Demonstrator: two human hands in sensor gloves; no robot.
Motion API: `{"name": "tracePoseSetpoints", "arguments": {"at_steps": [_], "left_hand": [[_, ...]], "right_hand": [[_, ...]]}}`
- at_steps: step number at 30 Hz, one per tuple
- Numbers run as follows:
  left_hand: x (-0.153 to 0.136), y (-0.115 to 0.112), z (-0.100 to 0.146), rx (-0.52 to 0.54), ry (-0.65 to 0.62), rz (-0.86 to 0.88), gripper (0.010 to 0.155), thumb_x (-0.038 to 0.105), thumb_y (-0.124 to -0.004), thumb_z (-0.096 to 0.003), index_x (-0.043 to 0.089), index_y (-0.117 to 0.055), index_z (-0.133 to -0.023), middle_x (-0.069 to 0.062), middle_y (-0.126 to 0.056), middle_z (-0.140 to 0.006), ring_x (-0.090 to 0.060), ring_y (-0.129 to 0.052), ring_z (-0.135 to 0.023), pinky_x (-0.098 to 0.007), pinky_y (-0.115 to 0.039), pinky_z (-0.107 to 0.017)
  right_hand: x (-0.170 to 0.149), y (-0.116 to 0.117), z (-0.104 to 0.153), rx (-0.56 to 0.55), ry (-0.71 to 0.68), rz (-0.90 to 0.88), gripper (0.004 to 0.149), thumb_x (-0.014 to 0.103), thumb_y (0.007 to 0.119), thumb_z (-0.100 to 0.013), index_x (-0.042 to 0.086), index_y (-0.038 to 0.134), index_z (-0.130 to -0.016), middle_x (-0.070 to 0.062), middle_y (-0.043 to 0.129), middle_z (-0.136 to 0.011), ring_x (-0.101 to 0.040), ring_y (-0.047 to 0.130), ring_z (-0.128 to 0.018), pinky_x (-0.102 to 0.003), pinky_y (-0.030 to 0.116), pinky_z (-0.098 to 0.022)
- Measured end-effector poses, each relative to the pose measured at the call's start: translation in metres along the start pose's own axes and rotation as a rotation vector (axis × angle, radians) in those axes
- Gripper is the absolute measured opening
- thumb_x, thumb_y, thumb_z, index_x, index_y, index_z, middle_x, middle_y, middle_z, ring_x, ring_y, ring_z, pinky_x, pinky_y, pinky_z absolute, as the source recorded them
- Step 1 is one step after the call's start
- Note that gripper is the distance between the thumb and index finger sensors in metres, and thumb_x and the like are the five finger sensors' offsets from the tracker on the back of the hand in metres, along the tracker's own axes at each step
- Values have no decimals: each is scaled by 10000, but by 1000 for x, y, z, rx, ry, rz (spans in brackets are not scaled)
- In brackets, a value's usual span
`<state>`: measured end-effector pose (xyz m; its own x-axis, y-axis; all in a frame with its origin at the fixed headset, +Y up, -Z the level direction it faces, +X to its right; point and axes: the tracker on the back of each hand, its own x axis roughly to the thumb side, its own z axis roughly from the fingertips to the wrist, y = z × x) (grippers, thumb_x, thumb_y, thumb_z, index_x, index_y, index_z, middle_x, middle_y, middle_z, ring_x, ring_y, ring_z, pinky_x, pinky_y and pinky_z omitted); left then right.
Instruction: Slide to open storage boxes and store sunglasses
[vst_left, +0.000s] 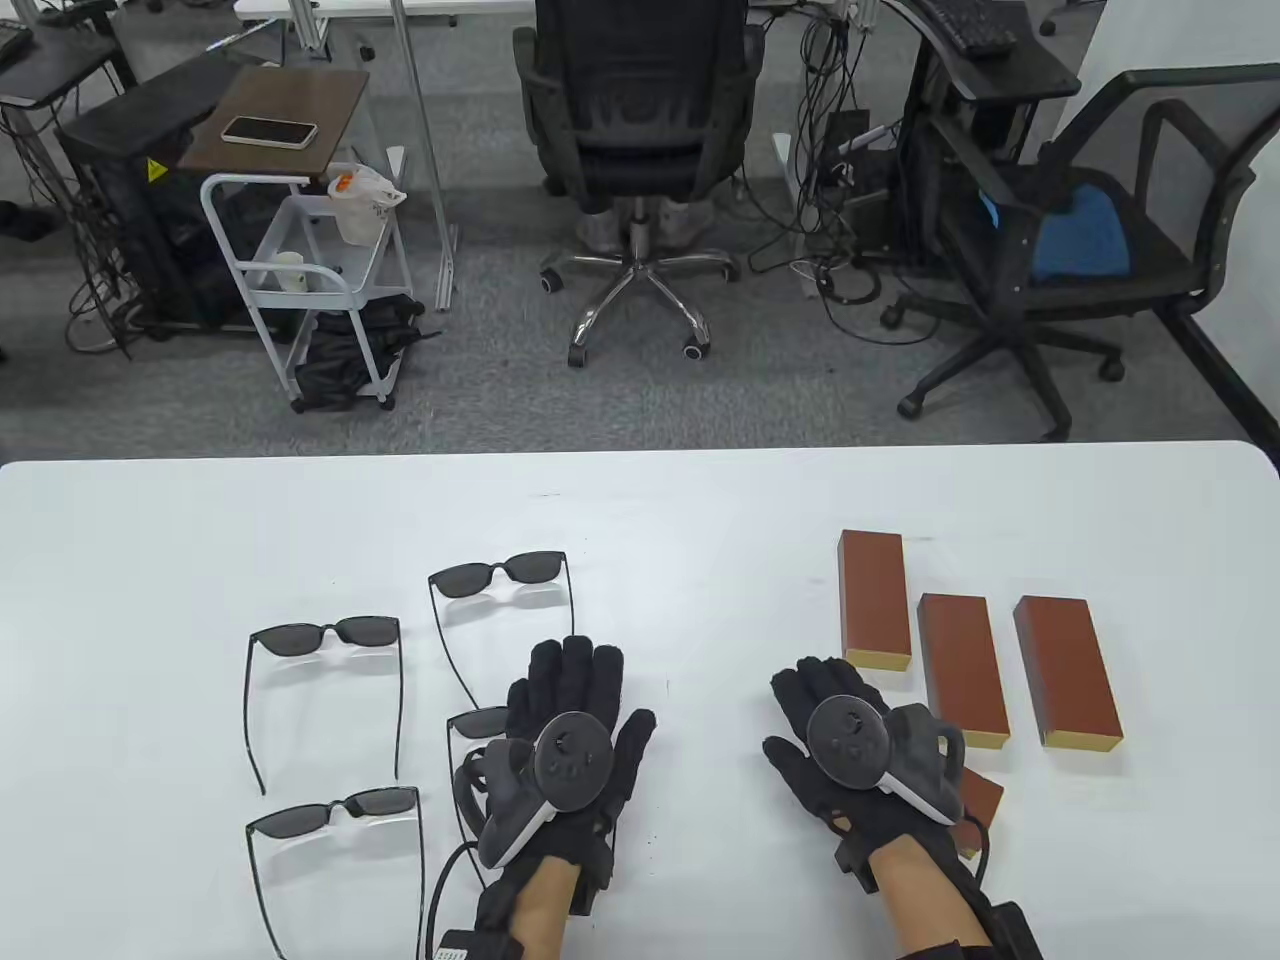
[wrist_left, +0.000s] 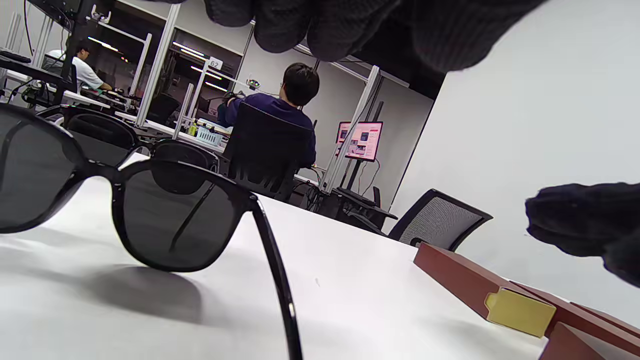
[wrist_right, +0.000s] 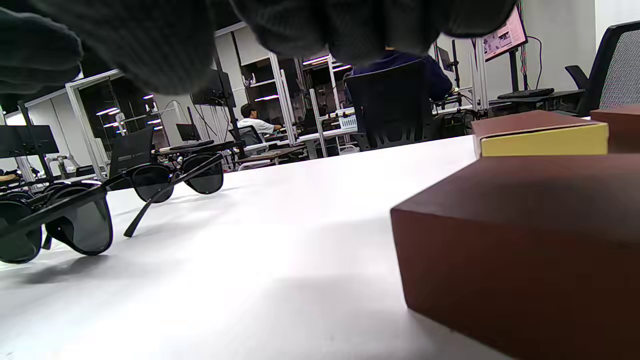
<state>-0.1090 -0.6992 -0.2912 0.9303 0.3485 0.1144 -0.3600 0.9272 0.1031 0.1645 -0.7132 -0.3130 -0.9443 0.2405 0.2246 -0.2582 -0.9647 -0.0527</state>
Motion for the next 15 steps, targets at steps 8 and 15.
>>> {"name": "tracePoseSetpoints", "arguments": {"at_steps": [8, 15], "left_hand": [[-1, -1, 0, -13, 1, 10, 645, 556, -617, -528, 322, -545, -1124, 11, -454, -1220, -272, -321, -1144, -541, -379, -787], [-2, -2, -1, -11, -1, 16, 654, 572, -621, -524, 325, -548, -1125, 10, -456, -1221, -273, -318, -1145, -547, -379, -786]], "right_hand": [[0, 1, 0, 5, -1, -10, 643, 521, 799, -375, 245, 617, -926, -97, 587, -1042, -391, 553, -956, -519, 556, -693], [0, 2, 0, 3, -7, -17, 641, 519, 799, -375, 241, 620, -923, -96, 590, -1040, -391, 554, -955, -518, 557, -692]]}}
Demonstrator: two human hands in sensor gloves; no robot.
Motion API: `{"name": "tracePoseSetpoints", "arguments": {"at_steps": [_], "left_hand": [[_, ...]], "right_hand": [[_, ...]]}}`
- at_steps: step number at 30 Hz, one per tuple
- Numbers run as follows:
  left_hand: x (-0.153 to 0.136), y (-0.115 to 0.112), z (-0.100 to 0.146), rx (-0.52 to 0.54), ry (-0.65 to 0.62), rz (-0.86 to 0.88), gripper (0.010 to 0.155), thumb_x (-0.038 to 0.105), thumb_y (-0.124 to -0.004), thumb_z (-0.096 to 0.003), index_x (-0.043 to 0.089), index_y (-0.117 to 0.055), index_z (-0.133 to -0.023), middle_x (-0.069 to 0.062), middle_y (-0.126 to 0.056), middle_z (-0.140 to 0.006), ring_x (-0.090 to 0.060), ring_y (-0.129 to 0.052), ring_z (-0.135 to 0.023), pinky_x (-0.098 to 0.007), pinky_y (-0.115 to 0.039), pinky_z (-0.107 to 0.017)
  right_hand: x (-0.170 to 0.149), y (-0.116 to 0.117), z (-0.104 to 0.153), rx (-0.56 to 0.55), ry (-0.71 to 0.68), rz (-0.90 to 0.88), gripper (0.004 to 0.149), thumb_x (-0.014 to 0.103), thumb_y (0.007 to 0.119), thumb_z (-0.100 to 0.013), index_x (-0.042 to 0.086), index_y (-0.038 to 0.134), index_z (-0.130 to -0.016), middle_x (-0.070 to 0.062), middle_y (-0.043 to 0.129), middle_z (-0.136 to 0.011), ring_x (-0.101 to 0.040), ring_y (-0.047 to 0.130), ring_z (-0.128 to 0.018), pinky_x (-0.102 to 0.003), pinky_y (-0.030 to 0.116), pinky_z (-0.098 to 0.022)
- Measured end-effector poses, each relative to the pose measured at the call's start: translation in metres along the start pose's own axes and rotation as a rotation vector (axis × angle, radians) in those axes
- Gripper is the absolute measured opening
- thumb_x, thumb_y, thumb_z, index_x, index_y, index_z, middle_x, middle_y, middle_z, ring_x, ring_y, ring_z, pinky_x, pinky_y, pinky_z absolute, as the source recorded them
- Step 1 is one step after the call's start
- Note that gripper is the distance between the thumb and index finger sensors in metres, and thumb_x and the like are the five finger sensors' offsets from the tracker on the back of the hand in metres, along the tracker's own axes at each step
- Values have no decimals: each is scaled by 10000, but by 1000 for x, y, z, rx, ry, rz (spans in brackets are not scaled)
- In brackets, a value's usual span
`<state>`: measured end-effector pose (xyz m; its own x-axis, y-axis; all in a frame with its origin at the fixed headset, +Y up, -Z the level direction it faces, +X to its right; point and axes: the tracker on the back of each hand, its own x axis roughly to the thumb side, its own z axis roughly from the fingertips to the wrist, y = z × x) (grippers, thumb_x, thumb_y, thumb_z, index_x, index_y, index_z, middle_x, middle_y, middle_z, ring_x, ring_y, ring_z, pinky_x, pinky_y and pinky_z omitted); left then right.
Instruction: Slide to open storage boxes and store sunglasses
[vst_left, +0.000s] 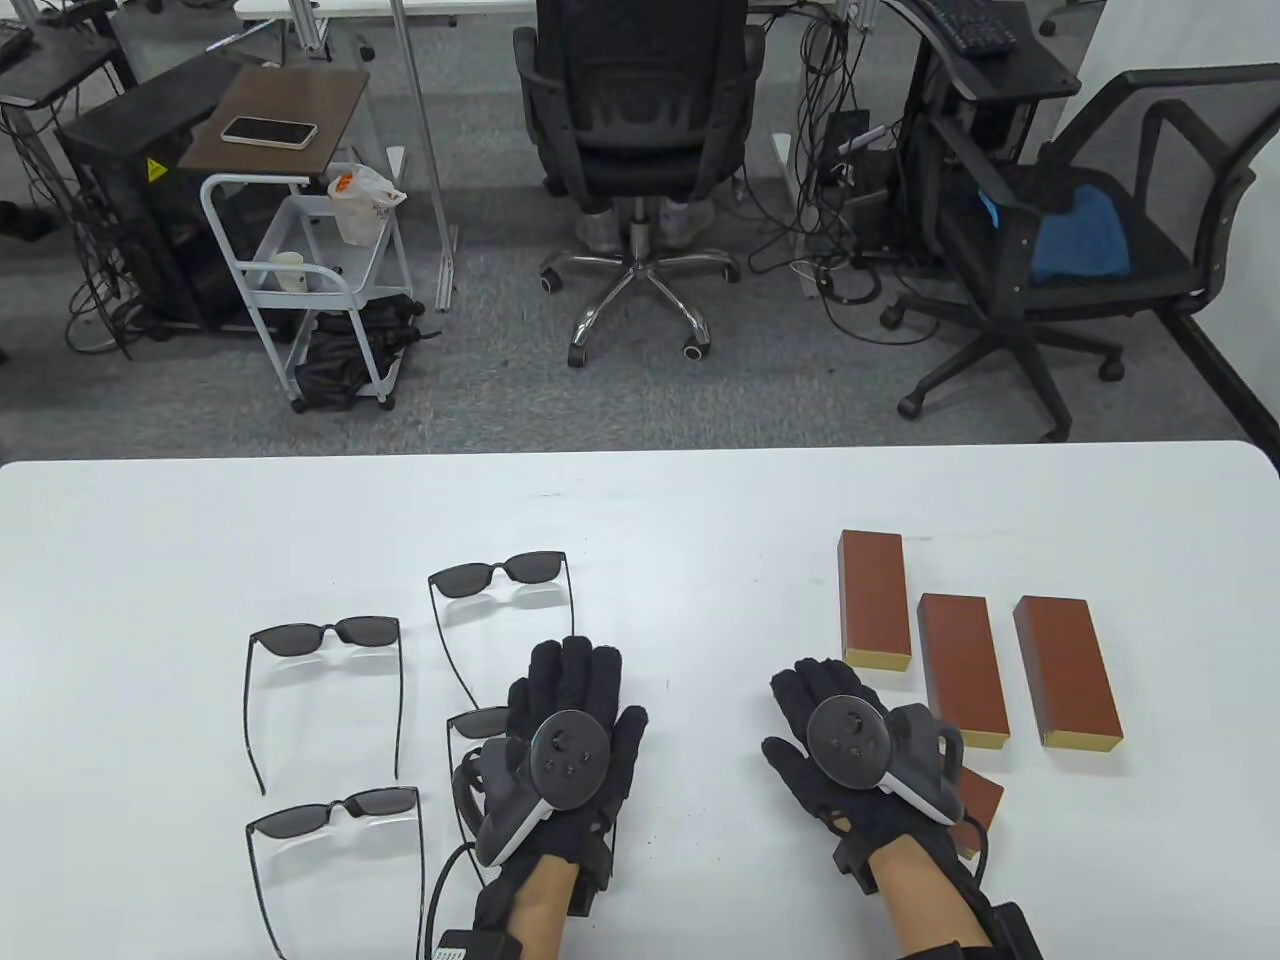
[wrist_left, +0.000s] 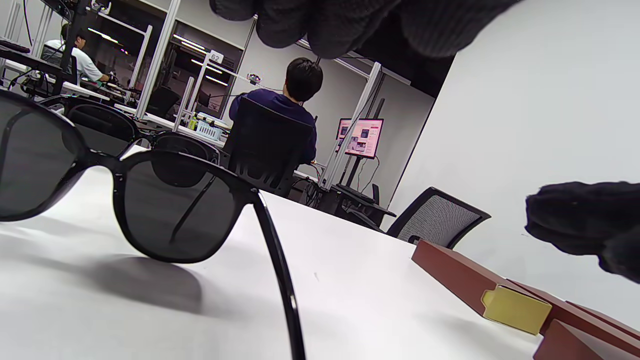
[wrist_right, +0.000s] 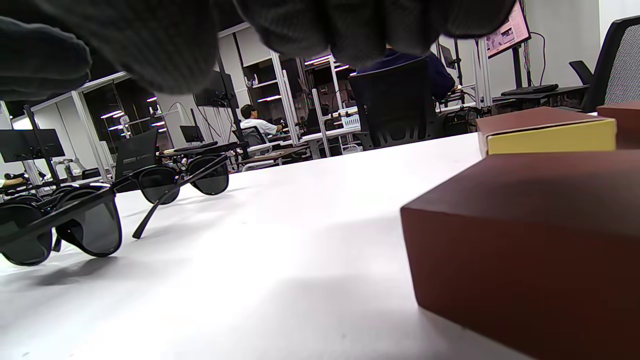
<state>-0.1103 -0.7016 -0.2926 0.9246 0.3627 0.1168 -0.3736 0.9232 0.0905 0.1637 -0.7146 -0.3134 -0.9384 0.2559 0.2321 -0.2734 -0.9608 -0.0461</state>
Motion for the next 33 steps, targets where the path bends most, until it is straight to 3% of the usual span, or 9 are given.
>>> {"name": "tracePoseSetpoints", "arguments": {"at_steps": [6, 12, 19, 23, 26, 29, 33], "left_hand": [[3, 6, 0, 32, 10, 0, 669, 602, -668, -513, 335, -597, -1122, -20, -503, -1231, -326, -390, -1160, -621, -467, -770], [-5, 23, 1, 78, 52, -29, 640, 594, -733, -495, 323, -696, -1073, -24, -658, -1182, -354, -603, -1107, -612, -580, -733], [-69, 50, 3, -3, 115, -188, 605, 573, -788, -473, 321, -773, -1023, -18, -743, -1135, -351, -714, -1044, -588, -654, -697], [-119, 74, 5, -132, 213, -200, 583, 441, -925, -440, 313, -806, -996, -19, -781, -1101, -345, -765, -1004, -570, -684, -684], [-157, 89, 10, -226, 317, -319, 587, 377, -971, -418, 322, -815, -981, 1, -799, -1079, -321, -796, -980, -550, -703, -679], [-186, 96, 18, -286, 418, -411, 580, 348, -981, -410, 330, -824, -968, 12, -805, -1067, -306, -806, -970, -543, -710, -676], [-202, 89, 26, -338, 483, -437, 571, 346, -970, -421, 333, -819, -971, 13, -804, -1065, -309, -805, -967, -554, -707, -667]], "right_hand": [[1, -1, -1, -5, -5, -15, 640, 519, 800, -374, 242, 620, -923, -97, 590, -1041, -391, 553, -956, -518, 555, -693], [4, -1, -3, 0, -24, -26, 641, 518, 800, -375, 241, 620, -925, -99, 588, -1043, -394, 552, -956, -519, 555, -694], [8, -3, -4, 5, -40, -32, 641, 517, 801, -375, 243, 620, -925, -101, 589, -1044, -395, 552, -958, -520, 554, -696], [7, -3, -3, 8, -38, -42, 642, 516, 801, -375, 240, 622, -926, -103, 592, -1043, -397, 556, -956, -521, 556, -694], [6, -2, -4, 20, -28, -38, 639, 515, 802, -375, 239, 625, -924, -104, 596, -1041, -398, 559, -955, -521, 557, -693], [4, -1, -4, 29, -20, -43, 639, 514, 803, -375, 238, 627, -924, -105, 597, -1041, -399, 560, -954, -522, 557, -693], [4, -1, -3, 35, -14, -37, 637, 513, 803, -375, 239, 629, -924, -106, 601, -1039, -399, 563, -953, -524, 559, -691]]}}
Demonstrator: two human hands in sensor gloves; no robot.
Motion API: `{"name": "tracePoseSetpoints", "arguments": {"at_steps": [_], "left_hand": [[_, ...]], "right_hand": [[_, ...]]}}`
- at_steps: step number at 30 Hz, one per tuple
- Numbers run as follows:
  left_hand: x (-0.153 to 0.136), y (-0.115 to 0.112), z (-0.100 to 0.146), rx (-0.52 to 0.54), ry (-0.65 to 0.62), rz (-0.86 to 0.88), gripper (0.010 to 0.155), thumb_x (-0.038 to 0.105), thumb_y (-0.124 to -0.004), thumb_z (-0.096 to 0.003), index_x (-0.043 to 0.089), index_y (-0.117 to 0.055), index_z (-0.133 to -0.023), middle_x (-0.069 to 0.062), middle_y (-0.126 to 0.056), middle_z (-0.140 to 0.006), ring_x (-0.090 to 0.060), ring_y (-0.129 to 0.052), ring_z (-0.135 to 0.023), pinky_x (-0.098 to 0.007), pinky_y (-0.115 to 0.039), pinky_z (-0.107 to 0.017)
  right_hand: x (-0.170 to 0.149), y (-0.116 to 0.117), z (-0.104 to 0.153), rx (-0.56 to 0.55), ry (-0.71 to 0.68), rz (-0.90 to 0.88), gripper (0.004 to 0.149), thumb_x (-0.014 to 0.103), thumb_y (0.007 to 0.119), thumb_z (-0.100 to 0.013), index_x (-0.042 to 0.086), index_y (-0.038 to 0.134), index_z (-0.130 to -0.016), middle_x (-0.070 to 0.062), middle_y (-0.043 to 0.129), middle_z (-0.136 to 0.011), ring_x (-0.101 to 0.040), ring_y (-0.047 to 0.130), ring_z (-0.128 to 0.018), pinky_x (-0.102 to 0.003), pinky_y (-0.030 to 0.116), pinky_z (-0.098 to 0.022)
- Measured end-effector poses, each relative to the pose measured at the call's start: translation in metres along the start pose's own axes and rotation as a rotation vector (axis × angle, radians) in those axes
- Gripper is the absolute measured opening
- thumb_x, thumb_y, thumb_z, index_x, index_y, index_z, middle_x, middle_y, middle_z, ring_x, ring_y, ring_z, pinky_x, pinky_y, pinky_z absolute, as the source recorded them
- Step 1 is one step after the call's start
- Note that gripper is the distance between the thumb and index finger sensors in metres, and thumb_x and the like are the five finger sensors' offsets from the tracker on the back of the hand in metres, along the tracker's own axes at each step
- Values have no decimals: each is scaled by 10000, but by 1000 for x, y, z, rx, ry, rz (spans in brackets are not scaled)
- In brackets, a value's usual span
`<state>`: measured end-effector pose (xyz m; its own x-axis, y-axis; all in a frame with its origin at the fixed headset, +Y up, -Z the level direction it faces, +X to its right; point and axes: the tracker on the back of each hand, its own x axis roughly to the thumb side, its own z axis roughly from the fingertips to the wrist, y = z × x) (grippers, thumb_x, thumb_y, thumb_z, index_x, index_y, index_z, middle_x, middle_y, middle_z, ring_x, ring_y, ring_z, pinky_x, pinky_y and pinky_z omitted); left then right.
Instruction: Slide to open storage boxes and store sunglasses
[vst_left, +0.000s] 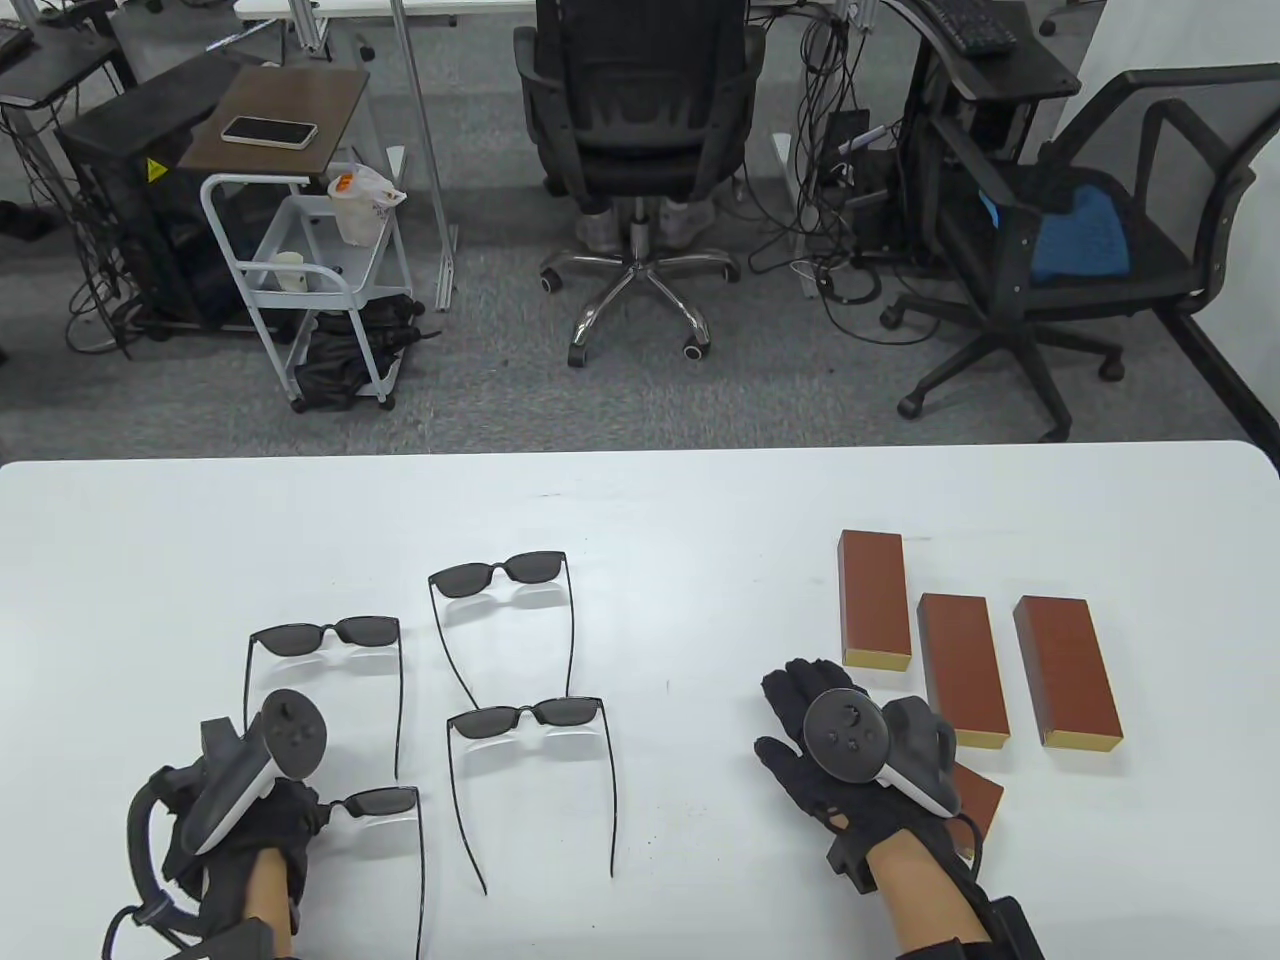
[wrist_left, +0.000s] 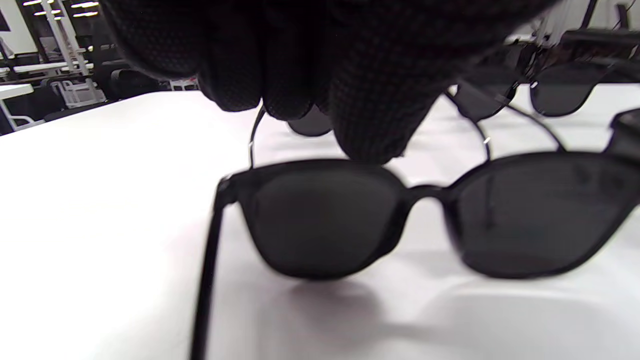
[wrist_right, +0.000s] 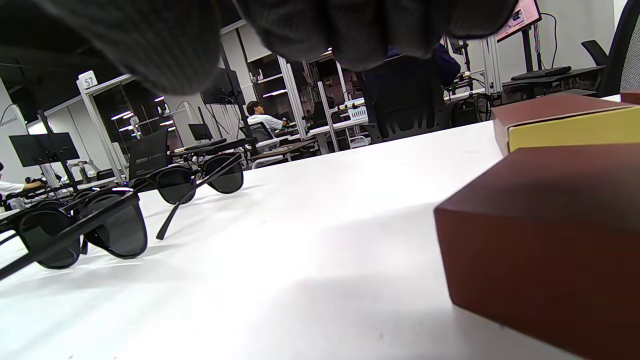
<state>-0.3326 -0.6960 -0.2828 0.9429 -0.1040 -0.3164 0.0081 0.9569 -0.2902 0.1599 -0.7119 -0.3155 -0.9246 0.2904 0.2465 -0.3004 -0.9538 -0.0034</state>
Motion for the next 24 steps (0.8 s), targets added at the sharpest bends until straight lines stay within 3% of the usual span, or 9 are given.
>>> {"name": "tracePoseSetpoints", "arguments": {"at_steps": [6, 12, 16, 24], "left_hand": [[8, -17, -4, -53, -9, -66, 569, 356, -961, -421, 359, -816, -972, 26, -799, -1077, -296, -794, -984, -561, -699, -670], [11, -27, -7, -54, -26, -99, 455, 310, -946, -429, 385, -896, -875, 78, -902, -983, -248, -872, -919, -534, -735, -645], [4, -33, -8, -48, -19, -55, 389, 299, -900, -456, 397, -922, -831, 97, -936, -943, -229, -899, -893, -523, -747, -637], [-19, -30, -5, -86, 23, 64, 388, 256, -883, -468, 370, -921, -837, 65, -942, -931, -242, -908, -872, -528, -745, -635]], "right_hand": [[0, 0, 1, 2, -1, 9, 638, 514, 803, -375, 239, 630, -924, -107, 603, -1039, -400, 566, -952, -523, 562, -690], [0, 1, 1, 6, 1, 8, 638, 513, 803, -375, 239, 629, -925, -106, 601, -1040, -400, 565, -953, -523, 561, -691], [-1, 0, 1, 6, 7, 5, 638, 513, 803, -375, 241, 629, -924, -107, 603, -1039, -400, 564, -953, -524, 560, -691], [-2, 0, 1, 0, 15, 3, 637, 510, 805, -374, 242, 627, -925, -107, 600, -1040, -400, 563, -953, -524, 560, -691]]}}
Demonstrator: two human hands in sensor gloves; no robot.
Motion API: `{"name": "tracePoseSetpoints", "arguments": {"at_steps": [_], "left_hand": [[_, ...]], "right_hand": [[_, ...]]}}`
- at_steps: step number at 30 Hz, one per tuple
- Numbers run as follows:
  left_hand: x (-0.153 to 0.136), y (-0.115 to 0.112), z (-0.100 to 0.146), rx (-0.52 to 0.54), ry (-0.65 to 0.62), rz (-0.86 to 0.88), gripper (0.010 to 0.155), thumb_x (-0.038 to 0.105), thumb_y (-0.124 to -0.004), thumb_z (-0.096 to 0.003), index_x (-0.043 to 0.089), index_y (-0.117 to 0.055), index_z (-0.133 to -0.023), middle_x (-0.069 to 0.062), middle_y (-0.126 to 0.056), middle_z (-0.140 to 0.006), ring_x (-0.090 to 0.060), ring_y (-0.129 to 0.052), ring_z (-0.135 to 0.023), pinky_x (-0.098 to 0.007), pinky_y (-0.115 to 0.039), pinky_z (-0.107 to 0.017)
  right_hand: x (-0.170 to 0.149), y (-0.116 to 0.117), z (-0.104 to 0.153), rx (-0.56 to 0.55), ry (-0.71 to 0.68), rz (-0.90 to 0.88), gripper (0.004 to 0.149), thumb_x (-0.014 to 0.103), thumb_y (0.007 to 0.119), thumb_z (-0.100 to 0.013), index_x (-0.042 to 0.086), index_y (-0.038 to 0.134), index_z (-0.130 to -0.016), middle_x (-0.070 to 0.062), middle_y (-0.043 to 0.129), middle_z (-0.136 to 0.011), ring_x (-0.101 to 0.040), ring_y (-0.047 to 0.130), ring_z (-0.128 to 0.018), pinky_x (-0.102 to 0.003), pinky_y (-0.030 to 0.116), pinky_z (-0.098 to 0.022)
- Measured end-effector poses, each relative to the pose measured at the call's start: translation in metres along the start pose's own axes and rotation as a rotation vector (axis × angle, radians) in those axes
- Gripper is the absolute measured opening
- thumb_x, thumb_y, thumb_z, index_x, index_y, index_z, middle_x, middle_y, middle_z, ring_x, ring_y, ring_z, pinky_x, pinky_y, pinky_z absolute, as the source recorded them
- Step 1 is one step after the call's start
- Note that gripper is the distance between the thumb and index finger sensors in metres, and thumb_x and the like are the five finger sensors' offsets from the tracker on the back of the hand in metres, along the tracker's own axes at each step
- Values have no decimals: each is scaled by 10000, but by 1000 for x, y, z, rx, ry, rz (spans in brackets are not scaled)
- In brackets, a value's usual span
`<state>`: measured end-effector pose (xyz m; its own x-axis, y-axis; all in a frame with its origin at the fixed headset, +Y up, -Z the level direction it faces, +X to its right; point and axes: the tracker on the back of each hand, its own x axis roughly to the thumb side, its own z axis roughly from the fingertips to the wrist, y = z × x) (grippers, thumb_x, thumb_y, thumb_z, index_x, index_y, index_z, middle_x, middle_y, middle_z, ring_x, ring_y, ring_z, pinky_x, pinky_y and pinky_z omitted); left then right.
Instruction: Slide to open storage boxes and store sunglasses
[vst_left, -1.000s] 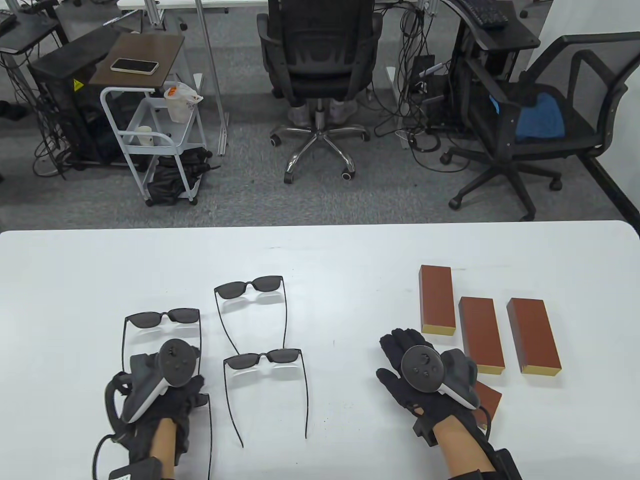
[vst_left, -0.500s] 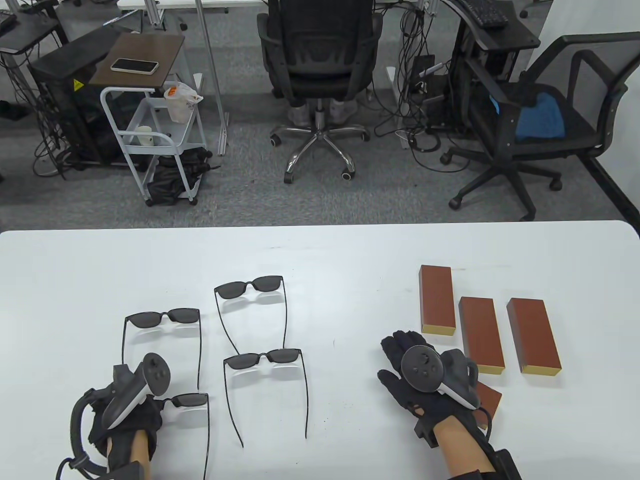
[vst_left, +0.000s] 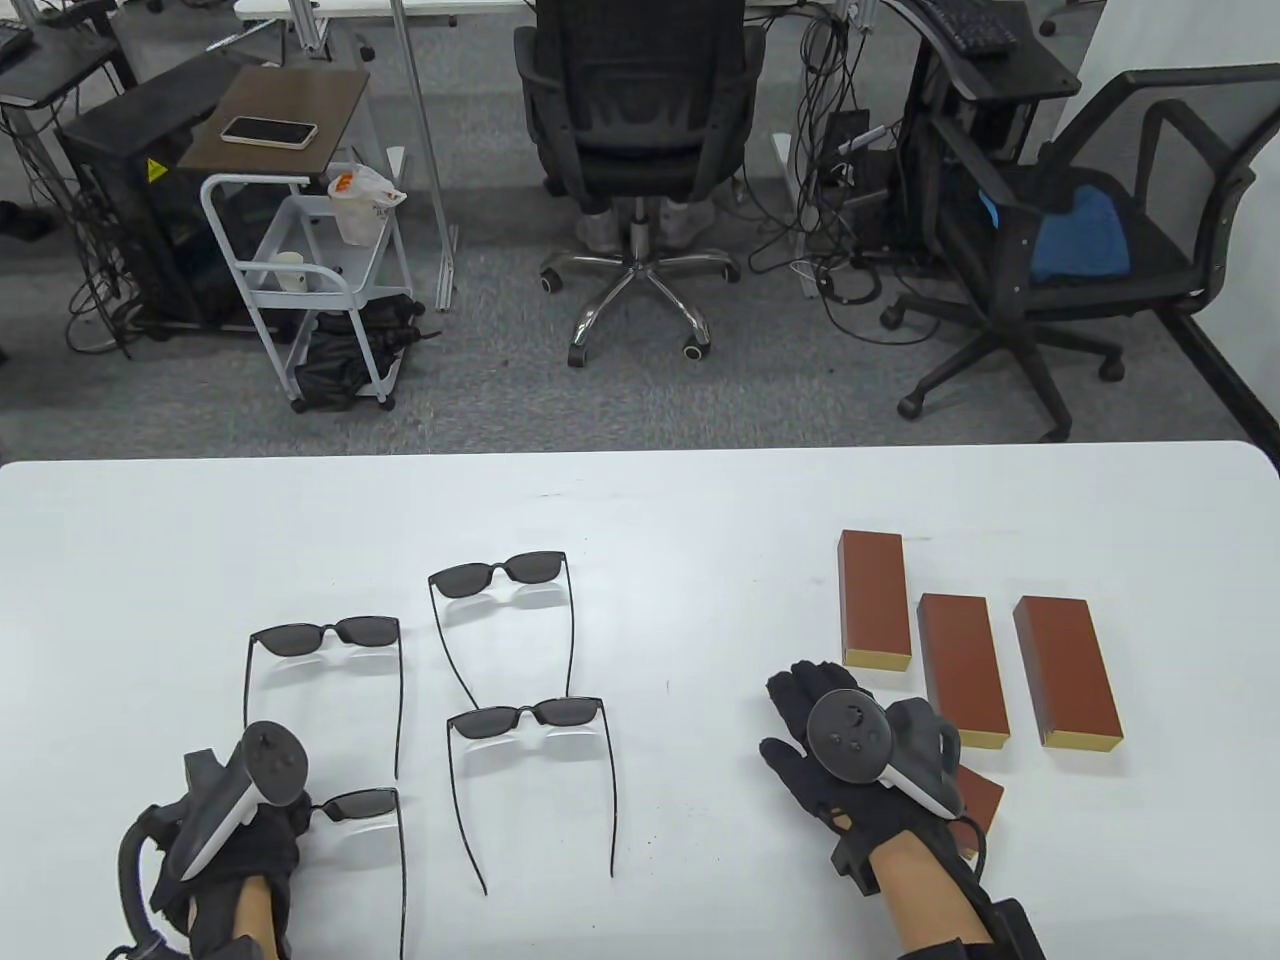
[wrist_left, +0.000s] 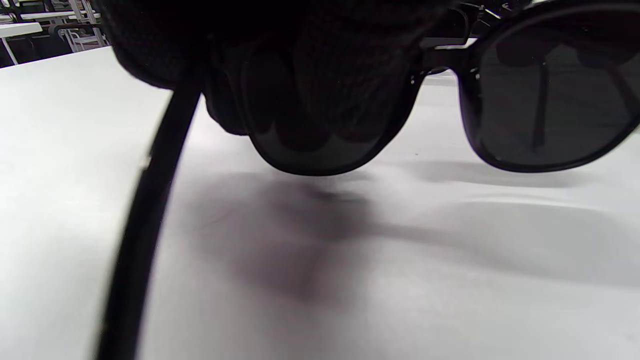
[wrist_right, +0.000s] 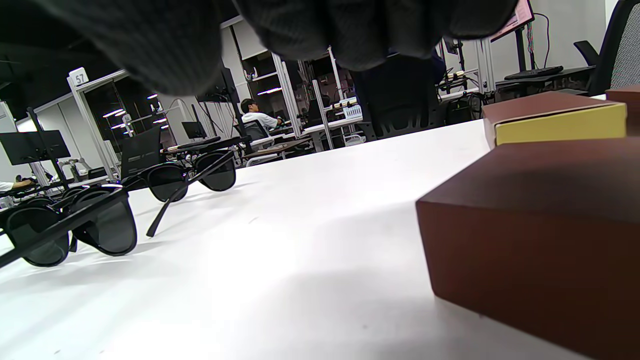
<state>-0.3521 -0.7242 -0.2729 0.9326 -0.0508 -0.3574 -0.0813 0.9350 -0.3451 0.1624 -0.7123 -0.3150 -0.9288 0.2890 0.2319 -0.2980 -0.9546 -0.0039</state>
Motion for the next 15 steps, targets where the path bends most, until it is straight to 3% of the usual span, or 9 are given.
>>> {"name": "tracePoseSetpoints", "arguments": {"at_steps": [6, 10, 15], "left_hand": [[19, 26, 13, 109, -120, 7, 398, 247, -827, -492, 340, -883, -875, 29, -895, -957, -283, -862, -887, -559, -706, -646], [55, 48, 27, 230, -271, -23, 408, 274, -786, -497, 344, -849, -894, 16, -869, -963, -287, -849, -887, -558, -706, -635], [110, 66, 44, 304, -460, -10, 419, 294, -756, -500, 339, -820, -912, 6, -858, -950, -292, -847, -860, -545, -719, -598]], "right_hand": [[-1, 0, 0, -9, -1, -1, 634, 502, 808, -374, 243, 627, -924, -107, 604, -1038, -402, 575, -948, -521, 568, -689], [0, 0, 0, -20, -13, 3, 627, 483, 820, -372, 226, 640, -915, -111, 634, -1024, -404, 601, -937, -518, 585, -682], [1, -2, 0, -58, -39, -22, 597, 443, 842, -366, 215, 676, -893, -111, 684, -998, -400, 653, -914, -507, 623, -669]]}}
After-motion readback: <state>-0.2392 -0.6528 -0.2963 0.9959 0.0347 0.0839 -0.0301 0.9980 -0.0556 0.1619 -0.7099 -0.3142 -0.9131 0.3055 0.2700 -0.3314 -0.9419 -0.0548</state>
